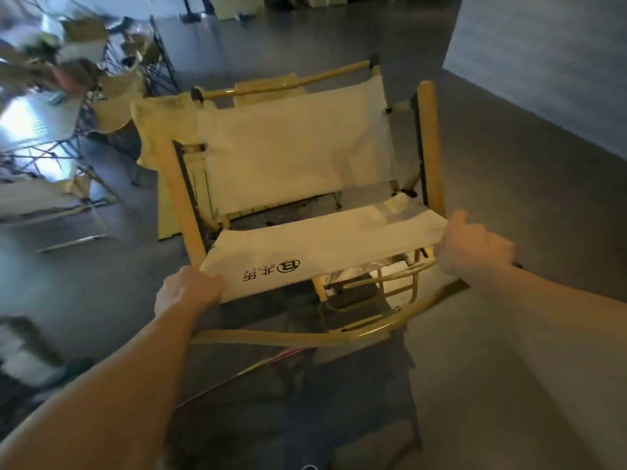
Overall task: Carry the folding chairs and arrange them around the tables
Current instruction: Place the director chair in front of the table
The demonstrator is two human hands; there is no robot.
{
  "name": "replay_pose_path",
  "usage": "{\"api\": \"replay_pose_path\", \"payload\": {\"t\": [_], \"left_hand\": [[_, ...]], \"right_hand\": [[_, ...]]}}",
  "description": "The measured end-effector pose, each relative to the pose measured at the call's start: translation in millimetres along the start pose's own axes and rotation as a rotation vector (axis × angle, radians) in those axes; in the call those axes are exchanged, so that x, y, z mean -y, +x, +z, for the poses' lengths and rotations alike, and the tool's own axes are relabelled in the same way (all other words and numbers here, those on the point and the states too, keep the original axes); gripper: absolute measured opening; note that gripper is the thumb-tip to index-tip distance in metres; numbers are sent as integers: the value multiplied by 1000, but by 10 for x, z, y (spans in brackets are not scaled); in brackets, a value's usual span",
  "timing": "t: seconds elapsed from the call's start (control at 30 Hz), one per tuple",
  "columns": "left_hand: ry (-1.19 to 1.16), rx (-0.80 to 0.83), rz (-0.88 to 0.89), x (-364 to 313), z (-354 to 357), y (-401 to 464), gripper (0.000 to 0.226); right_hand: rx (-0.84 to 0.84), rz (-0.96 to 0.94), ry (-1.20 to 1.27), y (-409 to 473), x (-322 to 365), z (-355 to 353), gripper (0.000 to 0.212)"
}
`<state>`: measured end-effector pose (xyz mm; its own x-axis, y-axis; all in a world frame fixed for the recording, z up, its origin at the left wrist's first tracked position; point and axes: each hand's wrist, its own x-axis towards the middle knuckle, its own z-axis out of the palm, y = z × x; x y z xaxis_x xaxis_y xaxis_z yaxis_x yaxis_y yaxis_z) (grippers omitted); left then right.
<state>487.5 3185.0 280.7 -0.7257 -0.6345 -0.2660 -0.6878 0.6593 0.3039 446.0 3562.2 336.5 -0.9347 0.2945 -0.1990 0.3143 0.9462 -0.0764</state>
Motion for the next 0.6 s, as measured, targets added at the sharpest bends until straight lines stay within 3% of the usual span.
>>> {"api": "replay_pose_path", "payload": {"t": [0.3,0.47,0.6], "left_hand": [[90,3,-327,1367,-405,673,46],[72,26,-438,1696,-401,666,45],[104,50,-494,1918,-301,622,40]], "right_hand": [[54,-211,-71,122,1864,629,52],[128,-261,-53,72,2166,963,41],[158,-314,-91,41,2316,1215,49]]}}
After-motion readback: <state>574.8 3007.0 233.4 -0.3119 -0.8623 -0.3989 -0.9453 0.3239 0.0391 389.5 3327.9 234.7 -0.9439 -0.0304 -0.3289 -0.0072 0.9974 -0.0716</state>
